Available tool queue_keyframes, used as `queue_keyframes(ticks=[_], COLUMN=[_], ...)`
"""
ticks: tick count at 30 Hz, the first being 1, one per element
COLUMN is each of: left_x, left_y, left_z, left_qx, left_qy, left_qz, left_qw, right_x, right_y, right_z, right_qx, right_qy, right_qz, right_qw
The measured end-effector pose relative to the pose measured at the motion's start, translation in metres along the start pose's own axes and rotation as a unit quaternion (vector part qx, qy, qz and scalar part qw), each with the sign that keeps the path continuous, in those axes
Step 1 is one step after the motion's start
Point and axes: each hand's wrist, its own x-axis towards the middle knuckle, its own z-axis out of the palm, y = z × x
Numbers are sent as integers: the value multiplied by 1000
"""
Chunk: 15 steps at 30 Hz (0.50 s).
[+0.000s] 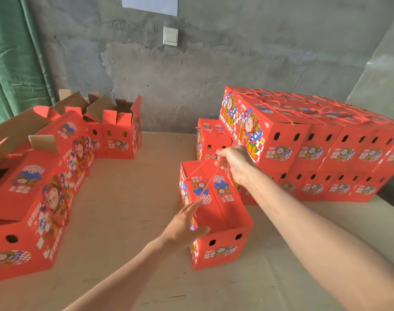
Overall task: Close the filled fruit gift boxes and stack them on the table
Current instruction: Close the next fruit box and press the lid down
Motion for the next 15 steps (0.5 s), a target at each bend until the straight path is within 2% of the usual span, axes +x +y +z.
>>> queue_keyframes(ticks=[2,3,4,6,9,12,13,15], left_x=[5,8,10,14,19,30,35,49], left_y=[-3,-4,-4,-6,-8,-7,-7,-7], left_z=[7,8,9,9,8,4,2,1], left_qx=[6,1,-7,-28,-44,-63,-71,-99], left_qy=[6,15,23,22,0,-16,-26,-50], left_qz=[18,27,31,32,40,40,36,25], left_qw=[1000,1000,999,999,998,997,996,993], right_x=[1,1,0,-9,-29,-31,-27,-16], right_y=[21,32,44,75,130,171,176,178], right_z=[-7,-11,-15,-21,-23,-26,-27,-28], right_qx=[6,-31,-124,-334,-452,-568,-580,-568], right_qy=[15,17,20,9,-107,-142,-137,-128], right_qz=[6,-15,-51,-126,-178,-256,-264,-283], right_qw=[1000,999,991,934,867,769,759,762])
